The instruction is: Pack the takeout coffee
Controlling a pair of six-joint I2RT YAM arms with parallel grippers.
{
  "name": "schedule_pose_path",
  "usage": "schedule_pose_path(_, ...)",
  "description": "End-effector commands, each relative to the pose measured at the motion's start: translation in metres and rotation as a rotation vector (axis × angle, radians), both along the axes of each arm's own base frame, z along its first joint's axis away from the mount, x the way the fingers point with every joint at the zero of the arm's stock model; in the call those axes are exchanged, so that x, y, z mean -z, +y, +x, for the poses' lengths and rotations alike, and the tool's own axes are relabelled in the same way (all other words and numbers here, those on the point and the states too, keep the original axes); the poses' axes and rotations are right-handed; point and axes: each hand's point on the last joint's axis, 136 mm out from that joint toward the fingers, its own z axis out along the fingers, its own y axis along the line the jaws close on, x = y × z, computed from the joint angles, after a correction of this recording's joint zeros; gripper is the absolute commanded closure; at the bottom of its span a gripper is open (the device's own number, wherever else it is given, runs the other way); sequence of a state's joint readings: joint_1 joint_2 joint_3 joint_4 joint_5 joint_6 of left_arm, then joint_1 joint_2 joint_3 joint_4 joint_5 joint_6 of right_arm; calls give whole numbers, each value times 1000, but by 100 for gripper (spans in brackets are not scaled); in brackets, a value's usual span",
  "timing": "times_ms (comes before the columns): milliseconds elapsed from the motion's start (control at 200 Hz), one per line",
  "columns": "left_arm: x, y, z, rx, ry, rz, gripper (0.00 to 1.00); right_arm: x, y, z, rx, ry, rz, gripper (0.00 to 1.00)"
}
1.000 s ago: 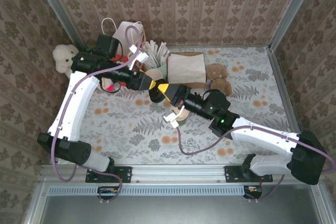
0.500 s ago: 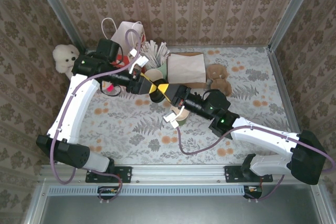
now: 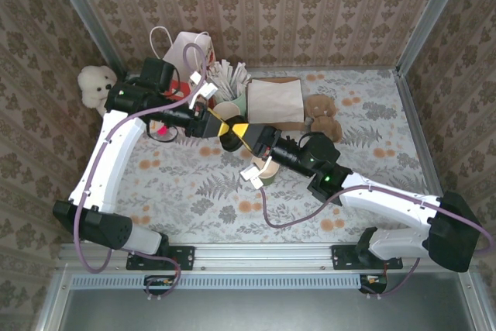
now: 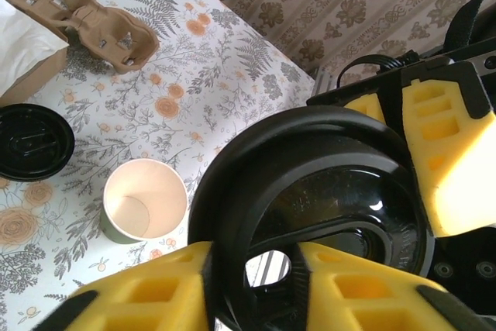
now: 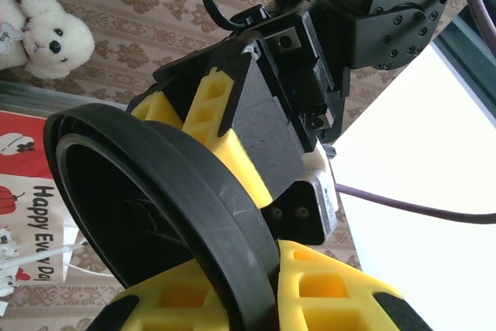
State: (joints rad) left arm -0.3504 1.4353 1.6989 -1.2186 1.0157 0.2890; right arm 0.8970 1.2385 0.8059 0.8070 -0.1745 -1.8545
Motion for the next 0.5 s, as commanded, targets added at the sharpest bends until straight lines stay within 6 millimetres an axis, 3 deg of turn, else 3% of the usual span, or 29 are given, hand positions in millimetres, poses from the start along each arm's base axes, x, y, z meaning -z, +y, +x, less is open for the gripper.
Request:
schedule_pose_path(0, -6, -4, -8, 50, -3, -51, 78, -27, 7, -9, -45, -71, 60, 93)
schedule_pose_path(155, -6, -4, -7, 47, -3, -52, 91, -28, 7, -10, -50, -66, 62, 93)
schedule_pose_path(270, -6, -4, -4, 30, -19, -46, 100, -18, 9, -6, -39, -35, 30, 92)
schedule_pose_path(500, 2, -3, 0, -4, -111, 2, 100, -4, 10, 3, -7, 74, -33, 81)
